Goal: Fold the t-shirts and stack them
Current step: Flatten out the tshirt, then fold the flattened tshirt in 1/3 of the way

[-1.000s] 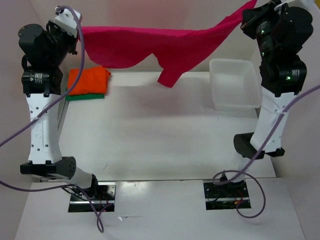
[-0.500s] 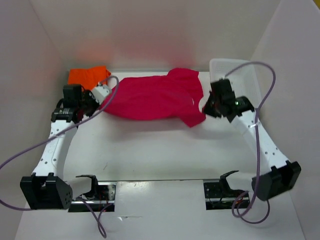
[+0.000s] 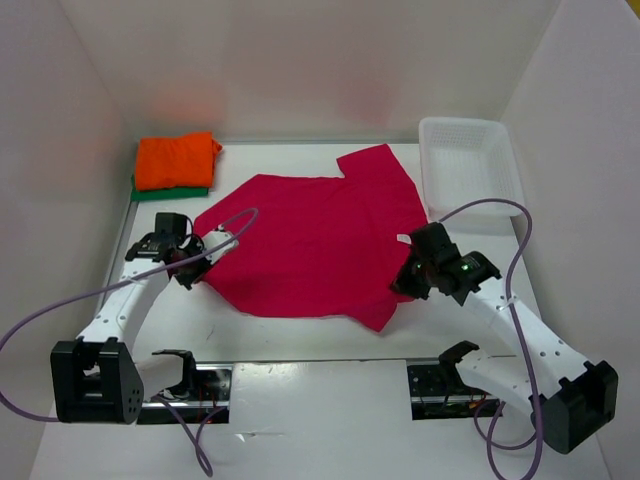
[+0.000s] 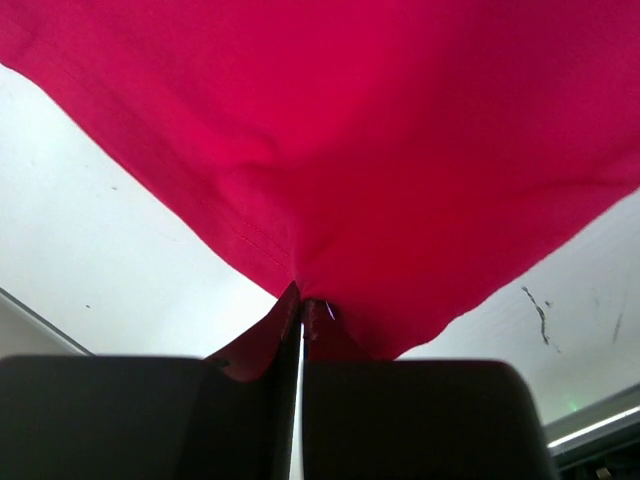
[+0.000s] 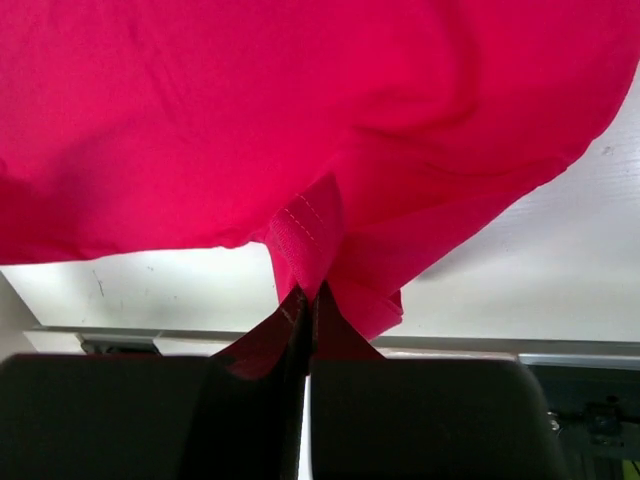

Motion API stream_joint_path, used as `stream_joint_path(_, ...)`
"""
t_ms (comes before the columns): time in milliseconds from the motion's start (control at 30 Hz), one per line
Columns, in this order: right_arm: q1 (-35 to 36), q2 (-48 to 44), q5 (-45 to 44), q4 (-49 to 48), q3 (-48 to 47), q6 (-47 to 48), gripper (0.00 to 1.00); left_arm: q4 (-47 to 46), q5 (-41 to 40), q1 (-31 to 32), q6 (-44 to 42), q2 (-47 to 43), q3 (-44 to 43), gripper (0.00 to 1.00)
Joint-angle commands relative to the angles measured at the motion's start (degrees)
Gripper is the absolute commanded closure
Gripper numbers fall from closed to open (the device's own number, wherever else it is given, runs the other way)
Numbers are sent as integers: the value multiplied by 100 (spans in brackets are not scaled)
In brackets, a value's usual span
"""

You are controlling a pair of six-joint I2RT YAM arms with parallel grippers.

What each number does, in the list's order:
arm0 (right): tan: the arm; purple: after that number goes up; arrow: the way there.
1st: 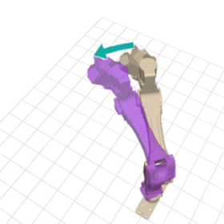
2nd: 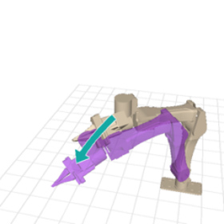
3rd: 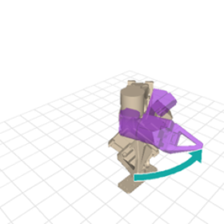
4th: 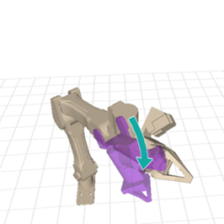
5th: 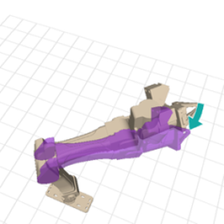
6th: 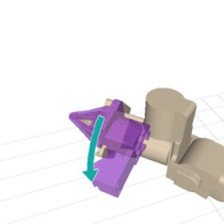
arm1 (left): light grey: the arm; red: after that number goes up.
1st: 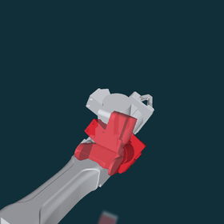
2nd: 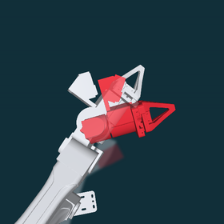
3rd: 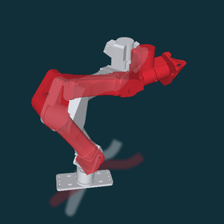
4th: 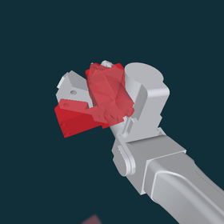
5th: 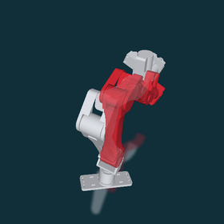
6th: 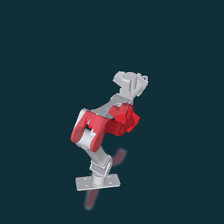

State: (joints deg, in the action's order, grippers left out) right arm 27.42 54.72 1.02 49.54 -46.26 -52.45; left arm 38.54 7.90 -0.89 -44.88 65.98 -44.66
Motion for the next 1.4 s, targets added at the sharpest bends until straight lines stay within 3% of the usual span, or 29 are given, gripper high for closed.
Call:
stream_joint_path(0, 62, -198, -145, -147, -111, -170, 100, 372, 177, -8, 14, -225, 37, 100)
stream_joint_path(100, 1, -198, -558, 46, -523, -100, 100, 574, 177, -8, 76, -400, 37, 100)
stream_joint_path(233, -831, 169, -385, -189, -937, 646, 100, 321, 177, -69, 357, -411, 37, 100)
stream_joint_path(333, -1185, 854, -452, -672, -1174, 1209, 100, 31, 343, -209, 673, 89, -252, 100)
stream_joint_path(533, -1739, 2435, -400, -1455, -2008, 1922, 100, -277, 844, -684, 1525, 1959, -1526, 100)
stream_joint_path(633, -1792, 2928, -461, -1613, -2369, 2133, 100, -330, 950, -808, 1825, 2383, -2202, 100)
stream_joint_path(733, -1793, 3263, -462, -1666, -2563, 2308, 100, -330, 889, -808, 1878, 2612, -2327, 100)
stream_joint_path(1133, -1845, 3845, -251, -1667, -3073, 2555, 100, -146, 537, -860, 1878, 3193, -2319, 100)
stream_joint_path(1367, -1845, 2942, -365, -816, -2740, 2608, 100, 617, 651, -1221, 1571, 2211, -1950, 100)
